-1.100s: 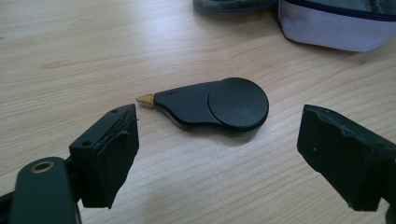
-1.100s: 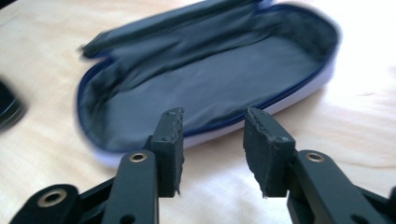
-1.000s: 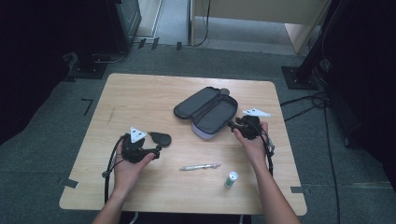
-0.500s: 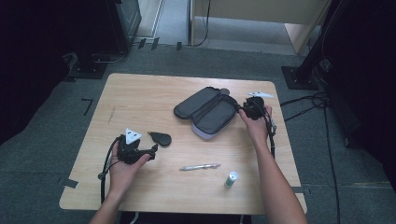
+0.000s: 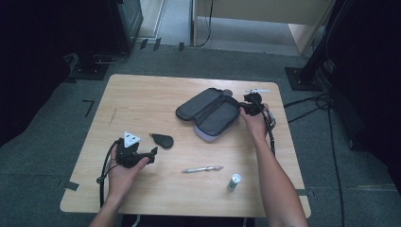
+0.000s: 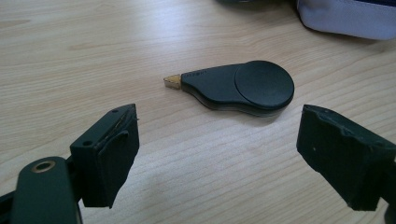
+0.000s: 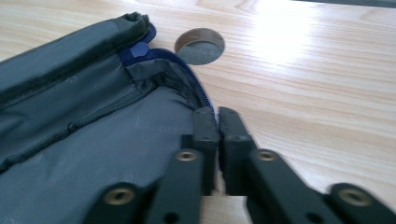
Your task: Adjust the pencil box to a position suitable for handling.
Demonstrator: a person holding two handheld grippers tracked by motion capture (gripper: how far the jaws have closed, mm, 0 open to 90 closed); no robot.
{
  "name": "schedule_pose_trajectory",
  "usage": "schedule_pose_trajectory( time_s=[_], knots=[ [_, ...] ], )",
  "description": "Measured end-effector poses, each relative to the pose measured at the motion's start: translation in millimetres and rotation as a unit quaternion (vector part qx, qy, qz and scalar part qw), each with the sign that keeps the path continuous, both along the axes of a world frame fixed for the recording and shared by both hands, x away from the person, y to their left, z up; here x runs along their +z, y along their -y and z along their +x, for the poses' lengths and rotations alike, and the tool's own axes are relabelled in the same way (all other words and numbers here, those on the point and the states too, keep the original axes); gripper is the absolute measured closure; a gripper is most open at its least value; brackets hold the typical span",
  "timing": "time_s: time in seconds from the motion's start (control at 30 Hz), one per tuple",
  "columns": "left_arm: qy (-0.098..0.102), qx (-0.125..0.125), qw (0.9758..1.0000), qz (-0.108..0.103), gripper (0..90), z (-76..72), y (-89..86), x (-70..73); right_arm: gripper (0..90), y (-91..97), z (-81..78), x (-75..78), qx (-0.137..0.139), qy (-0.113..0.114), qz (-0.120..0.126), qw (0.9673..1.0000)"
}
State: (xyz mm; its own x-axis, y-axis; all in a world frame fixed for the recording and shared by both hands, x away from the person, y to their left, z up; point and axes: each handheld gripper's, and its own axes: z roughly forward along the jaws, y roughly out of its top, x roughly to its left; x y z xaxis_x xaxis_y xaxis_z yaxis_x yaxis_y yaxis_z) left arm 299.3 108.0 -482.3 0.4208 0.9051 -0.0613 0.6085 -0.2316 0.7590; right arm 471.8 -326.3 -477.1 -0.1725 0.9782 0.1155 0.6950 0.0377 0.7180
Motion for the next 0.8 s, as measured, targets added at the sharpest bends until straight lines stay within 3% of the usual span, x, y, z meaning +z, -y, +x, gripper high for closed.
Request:
schedule_pose_trajectory(
  time_s=[0.17, 0.2, 0.27, 0.3, 0.7, 0.8],
  knots=[
    [0.0, -0.002, 1.0, -0.005, 13.7, -0.3, 1.7, -0.1, 90.0, -1.1, -11.5, 2.7, -0.031, 0.0, 0.026, 0.9992],
    [-0.001, -0.002, 1.0, -0.007, 13.7, -0.2, 2.9, 0.0, 90.0, -2.0, -20.4, 3.5, -0.05, -0.005, 0.037, 0.998],
    [0.0, -0.005, 1.0, -0.008, 13.8, -0.1, 4.9, 0.4, 90.0, -2.0, -23.7, 4.0, -0.058, -0.009, 0.042, 0.9974],
    [0.001, -0.009, 0.9999, -0.009, 13.8, -0.1, 8.3, 1.1, 90.0, -1.9, -33.1, 5.7, -0.065, -0.008, 0.049, 0.9967],
    [0.004, -0.03, 0.9995, -0.012, 14.0, 2.6, 32.1, 5.2, 89.4, -1.2, -74.9, 12.8, -0.049, 0.009, 0.057, 0.9971],
    [0.006, -0.039, 0.9992, -0.005, 14.0, 4.5, 41.3, 7.0, 88.3, -2.1, -89.4, 8.9, -0.029, 0.017, 0.06, 0.9976]
  ],
)
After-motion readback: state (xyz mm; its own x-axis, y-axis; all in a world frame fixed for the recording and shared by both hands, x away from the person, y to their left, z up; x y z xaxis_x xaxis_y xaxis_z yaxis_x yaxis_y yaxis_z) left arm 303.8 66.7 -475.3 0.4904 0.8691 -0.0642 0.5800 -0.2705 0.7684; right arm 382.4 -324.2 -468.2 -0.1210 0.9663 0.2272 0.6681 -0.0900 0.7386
